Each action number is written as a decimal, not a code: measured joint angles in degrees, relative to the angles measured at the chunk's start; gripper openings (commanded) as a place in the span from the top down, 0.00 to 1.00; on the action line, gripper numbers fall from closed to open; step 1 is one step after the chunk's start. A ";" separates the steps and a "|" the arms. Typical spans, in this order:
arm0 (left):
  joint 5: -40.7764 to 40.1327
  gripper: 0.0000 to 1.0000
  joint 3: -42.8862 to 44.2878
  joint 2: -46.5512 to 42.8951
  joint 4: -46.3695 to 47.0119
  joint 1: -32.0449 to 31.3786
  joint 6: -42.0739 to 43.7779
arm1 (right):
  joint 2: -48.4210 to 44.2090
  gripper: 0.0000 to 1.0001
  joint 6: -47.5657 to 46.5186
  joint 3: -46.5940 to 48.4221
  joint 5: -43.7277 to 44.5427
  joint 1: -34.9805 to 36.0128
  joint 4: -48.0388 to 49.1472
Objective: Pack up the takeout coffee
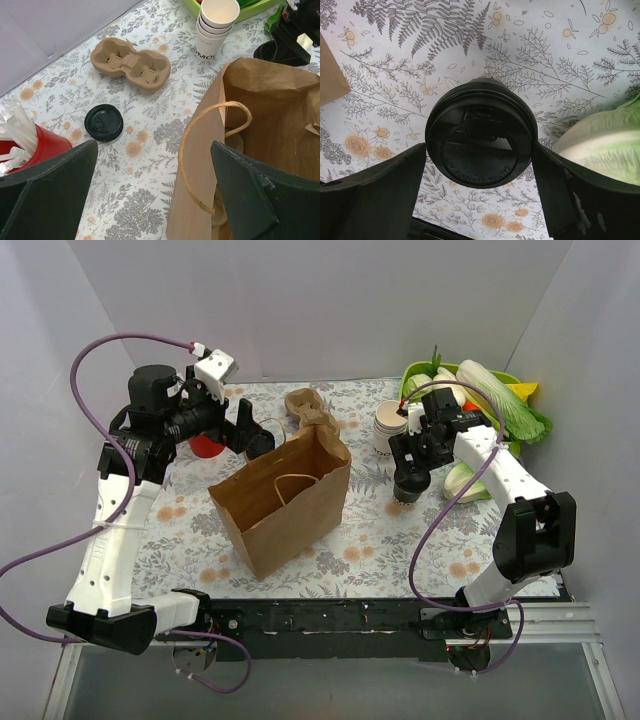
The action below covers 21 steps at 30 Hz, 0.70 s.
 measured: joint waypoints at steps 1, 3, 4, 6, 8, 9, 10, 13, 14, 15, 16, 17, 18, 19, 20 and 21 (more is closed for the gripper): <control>0.00 0.02 -0.02 -0.07 -0.02 0.02 0.02 | 0.00 0.08 -0.04 -0.04 0.17 0.09 0.04; 0.00 0.02 -0.22 -0.26 0.02 0.02 0.09 | 0.00 0.09 -0.17 -0.09 0.61 0.26 0.09; 0.00 0.02 -0.42 -0.37 -0.02 0.02 0.15 | 0.00 0.10 -0.22 -0.09 0.76 0.33 0.11; 0.00 0.02 -0.70 -0.55 -0.07 0.02 0.20 | 0.04 0.11 -0.26 -0.11 1.09 0.50 0.13; 0.00 0.02 -0.74 -0.57 -0.02 0.02 0.22 | 0.09 0.12 -0.37 -0.11 1.44 0.55 0.15; 0.00 0.02 -0.74 -0.57 -0.02 0.02 0.22 | 0.11 0.12 -0.42 -0.13 1.49 0.63 0.20; 0.00 0.02 -0.74 -0.57 -0.02 0.02 0.22 | 0.11 0.12 -0.44 -0.22 1.51 0.66 0.37; 0.00 0.02 -0.74 -0.57 -0.04 0.02 0.22 | 0.11 0.13 -0.68 -0.37 1.68 0.87 0.81; 0.00 0.02 -0.74 -0.59 -0.02 0.02 0.22 | 0.11 0.14 -0.81 -0.42 1.70 0.92 0.92; 0.00 0.02 -0.74 -0.59 -0.02 0.02 0.24 | 0.11 0.14 -0.96 -0.48 1.70 0.94 1.03; 0.00 0.02 -0.76 -0.61 -0.04 0.02 0.24 | 0.09 0.14 -1.14 -0.55 1.73 0.98 1.07; 0.00 0.02 -0.76 -0.63 -0.04 0.02 0.28 | 0.04 0.15 -1.42 -0.72 1.81 1.05 1.22; 0.00 0.02 -0.76 -0.68 -0.02 0.02 0.37 | -0.04 0.15 -1.57 -0.79 1.86 1.11 1.25; 0.00 0.02 -0.76 -0.70 -0.02 0.02 0.39 | -0.15 0.15 -1.79 -0.96 1.88 1.16 1.38; 0.00 0.02 -0.76 -0.74 -0.02 0.02 0.42 | -0.31 0.15 -2.01 -1.18 1.97 1.25 1.49; 0.00 0.02 -0.81 -0.79 -0.02 0.02 0.42 | -0.42 0.14 -2.23 -1.31 2.08 1.27 1.57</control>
